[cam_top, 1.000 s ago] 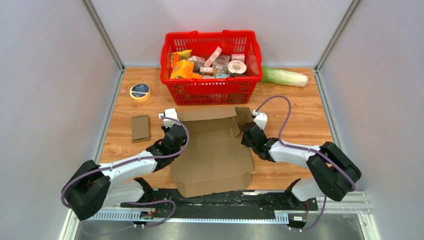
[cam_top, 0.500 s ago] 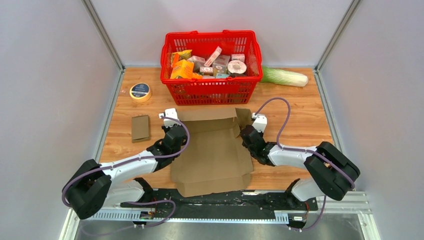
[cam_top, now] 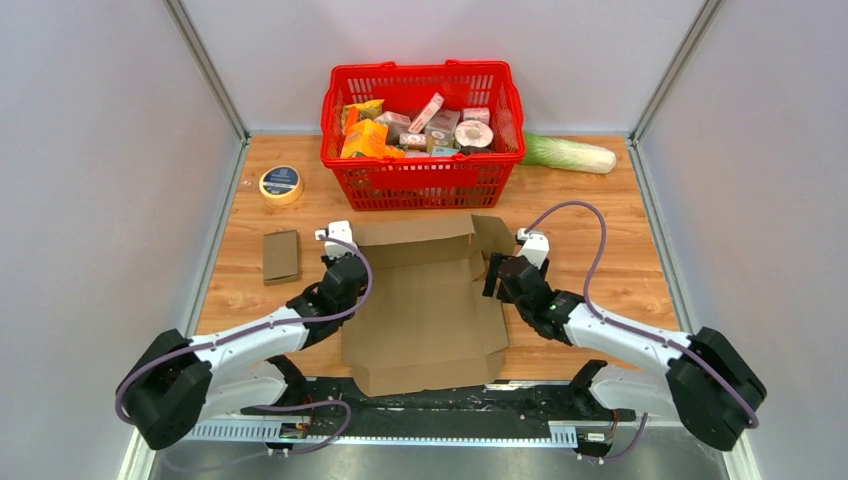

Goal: Fold the paper box

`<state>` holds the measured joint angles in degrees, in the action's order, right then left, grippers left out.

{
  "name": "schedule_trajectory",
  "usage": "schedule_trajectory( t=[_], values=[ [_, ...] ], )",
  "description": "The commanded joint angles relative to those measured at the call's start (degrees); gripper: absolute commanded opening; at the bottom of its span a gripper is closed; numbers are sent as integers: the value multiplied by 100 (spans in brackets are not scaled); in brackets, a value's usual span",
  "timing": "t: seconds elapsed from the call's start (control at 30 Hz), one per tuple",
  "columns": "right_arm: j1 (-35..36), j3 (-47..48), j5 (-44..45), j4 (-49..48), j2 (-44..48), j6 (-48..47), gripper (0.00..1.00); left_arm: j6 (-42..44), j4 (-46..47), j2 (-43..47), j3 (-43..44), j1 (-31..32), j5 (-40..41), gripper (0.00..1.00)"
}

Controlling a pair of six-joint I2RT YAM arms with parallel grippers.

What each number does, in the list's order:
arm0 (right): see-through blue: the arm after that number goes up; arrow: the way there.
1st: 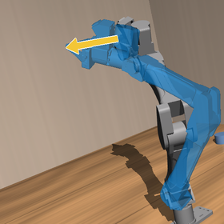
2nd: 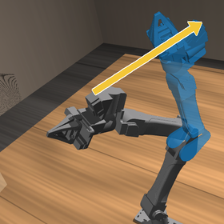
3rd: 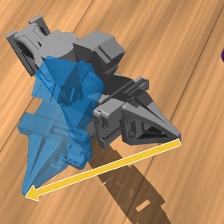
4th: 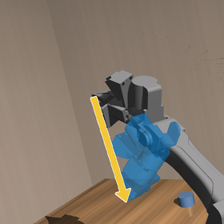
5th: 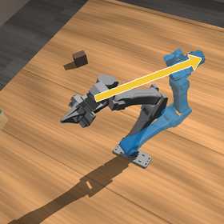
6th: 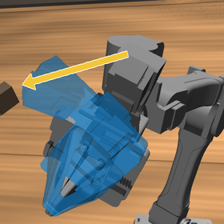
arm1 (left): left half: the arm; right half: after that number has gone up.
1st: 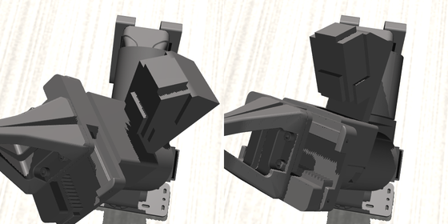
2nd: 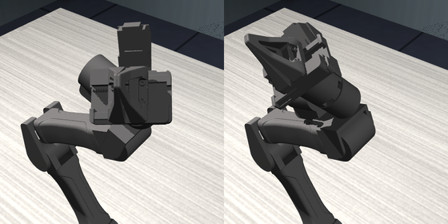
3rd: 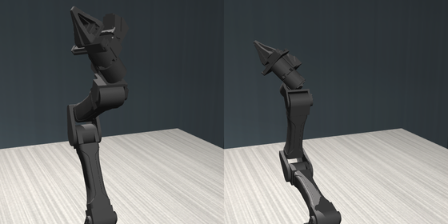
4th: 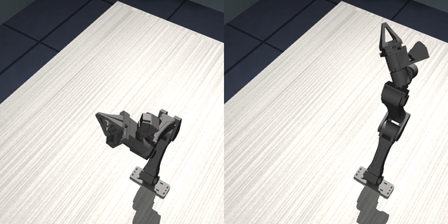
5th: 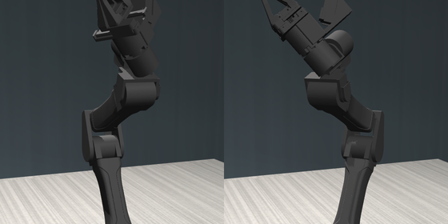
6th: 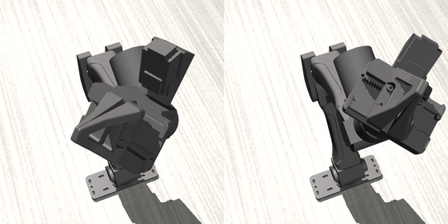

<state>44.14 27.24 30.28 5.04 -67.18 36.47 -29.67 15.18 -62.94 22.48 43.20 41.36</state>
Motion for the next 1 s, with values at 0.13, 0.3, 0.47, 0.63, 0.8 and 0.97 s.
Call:
schedule_trajectory(
  t=[0.13,0.3,0.47,0.63,0.8,0.97],
  values=[
    [-826,-150,-1358,-310,785,-1027,87,303,-560,773,-384,48,-664,30],
    [-1259,79,-2139,-959,417,-1552,84,374,-551,678,-341,48,-612,27],
    [-1259,281,-2369,-1259,-41,-1836,75,278,-735,633,-279,48,-542,36],
    [-1250,290,-2238,-1155,-95,-1627,67,50,-1357,1789,-456,74,-1181,63],
    [-1250,123,-2070,-655,319,-1239,75,-161,-3178,3531,-192,294,-1719,68],
    [-1276,88,-2167,-74,678,-958,78,-4,-2464,3834,-182,1276,-2352,38]
  ],
)
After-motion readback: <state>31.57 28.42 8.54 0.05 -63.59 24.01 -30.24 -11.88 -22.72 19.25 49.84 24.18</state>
